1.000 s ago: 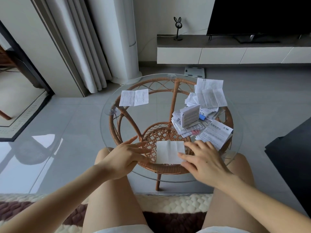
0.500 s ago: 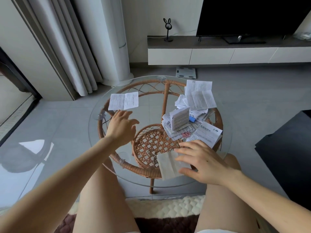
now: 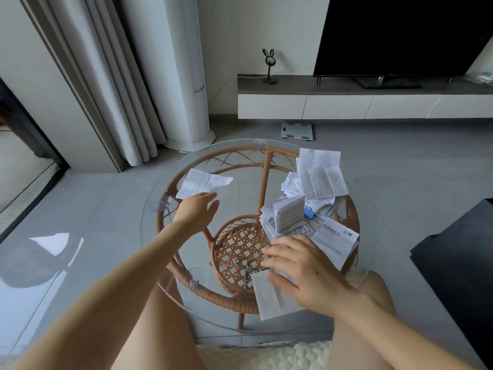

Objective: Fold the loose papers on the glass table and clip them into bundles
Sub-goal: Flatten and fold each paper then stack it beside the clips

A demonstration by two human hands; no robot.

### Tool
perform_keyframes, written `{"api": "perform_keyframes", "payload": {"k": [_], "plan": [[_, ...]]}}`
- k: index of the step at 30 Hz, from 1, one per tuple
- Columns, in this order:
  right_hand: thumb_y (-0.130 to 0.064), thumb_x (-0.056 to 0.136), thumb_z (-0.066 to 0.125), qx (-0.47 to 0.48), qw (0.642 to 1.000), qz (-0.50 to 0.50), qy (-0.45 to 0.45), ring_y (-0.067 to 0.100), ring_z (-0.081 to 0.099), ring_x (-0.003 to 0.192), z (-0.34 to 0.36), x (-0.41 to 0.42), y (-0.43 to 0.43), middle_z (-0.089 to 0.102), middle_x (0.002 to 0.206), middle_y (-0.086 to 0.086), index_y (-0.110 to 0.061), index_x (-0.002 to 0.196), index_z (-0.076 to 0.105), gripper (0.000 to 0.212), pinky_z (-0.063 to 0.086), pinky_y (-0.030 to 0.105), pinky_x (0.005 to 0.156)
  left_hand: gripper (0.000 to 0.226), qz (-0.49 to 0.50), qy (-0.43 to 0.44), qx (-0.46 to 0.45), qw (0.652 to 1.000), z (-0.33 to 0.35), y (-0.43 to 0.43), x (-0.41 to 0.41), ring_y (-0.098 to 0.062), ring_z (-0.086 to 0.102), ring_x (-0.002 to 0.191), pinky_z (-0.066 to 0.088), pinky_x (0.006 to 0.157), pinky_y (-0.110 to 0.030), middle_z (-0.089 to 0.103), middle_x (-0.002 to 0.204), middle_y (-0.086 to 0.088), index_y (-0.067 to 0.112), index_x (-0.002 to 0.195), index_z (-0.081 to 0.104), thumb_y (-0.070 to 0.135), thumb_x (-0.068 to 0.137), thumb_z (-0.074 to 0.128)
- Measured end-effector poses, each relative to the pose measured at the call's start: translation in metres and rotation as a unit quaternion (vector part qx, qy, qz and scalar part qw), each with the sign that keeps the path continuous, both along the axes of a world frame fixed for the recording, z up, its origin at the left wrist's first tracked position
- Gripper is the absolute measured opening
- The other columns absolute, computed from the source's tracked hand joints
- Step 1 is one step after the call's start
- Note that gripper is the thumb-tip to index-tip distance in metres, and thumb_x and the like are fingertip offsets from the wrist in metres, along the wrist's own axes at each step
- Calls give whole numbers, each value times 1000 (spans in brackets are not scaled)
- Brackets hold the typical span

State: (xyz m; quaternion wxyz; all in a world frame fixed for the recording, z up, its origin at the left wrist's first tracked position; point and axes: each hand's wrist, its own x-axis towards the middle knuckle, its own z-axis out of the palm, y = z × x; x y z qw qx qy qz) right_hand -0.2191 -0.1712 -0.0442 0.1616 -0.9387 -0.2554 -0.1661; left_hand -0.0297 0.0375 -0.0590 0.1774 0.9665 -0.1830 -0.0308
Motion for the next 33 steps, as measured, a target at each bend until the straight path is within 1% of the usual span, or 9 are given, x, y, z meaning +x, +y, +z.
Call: {"api": "perform_keyframes", "payload": {"k": [5,9,13,16,20,23,26,29,33], "plan": [[-22,80,70,65,996,-60,2,12,55,113,-2,15,32,65,119,-4,-17,118,65,38,46,31,97,15,-34,-1,-150,988,-2,52,-42,3,61,76,51,77,-18,73,95,3,12,99,75,15,85,69],[-30,78,76,143,970,-99,170,14,37,133,5,27,60,41,145,-3,-20,146,30,82,32,28,109,9,-27,107,-257,960,-7,87,-74,-18,66,72,55,72,-40,69,77,9,29,76,72,22,75,77],[-42,79,72,141,937,-75,310,12,46,127,5,32,86,50,139,-7,-27,145,33,78,39,26,101,22,-28,137,-329,934,-12,99,-90,-8,63,72,51,70,-24,66,76,9,36,70,64,20,72,78],[-44,85,64,168,931,-113,302,15,62,98,-1,35,101,67,110,-4,-23,128,56,49,50,27,79,28,14,101,-323,941,-22,100,-87,-9,56,65,48,63,-28,62,71,6,34,79,61,10,80,75],[-24,90,56,225,913,-221,260,10,47,56,-10,55,112,54,61,-7,-14,77,63,17,31,20,48,32,75,60,-323,941,-22,91,-84,-14,53,63,45,61,-24,59,73,-9,37,95,57,12,81,72],[-20,89,54,202,903,-285,250,15,53,66,-10,66,118,62,73,-1,-12,82,64,15,31,21,50,31,92,18,-262,961,-17,79,-85,-9,58,72,45,57,-10,61,88,5,30,113,53,20,87,67],[-20,91,54,117,914,-306,238,15,52,75,-9,70,122,68,91,1,-14,94,66,14,32,20,53,36,94,-61,-161,981,-17,72,-86,-14,59,83,46,66,-17,62,108,1,19,122,57,26,88,66],[-22,93,54,81,919,-311,227,13,49,78,-10,71,124,67,100,0,-13,101,65,16,27,15,50,34,39,-156,-88,983,-22,73,-86,-27,61,93,52,75,-35,65,106,-7,13,110,67,24,79,76],[-22,95,51,61,924,-309,215,14,53,82,-12,71,125,67,104,1,-13,105,63,18,31,15,54,19,-39,-239,-91,966,-32,78,-87,-24,63,80,57,63,-34,67,91,-4,14,88,73,14,71,82]]}}
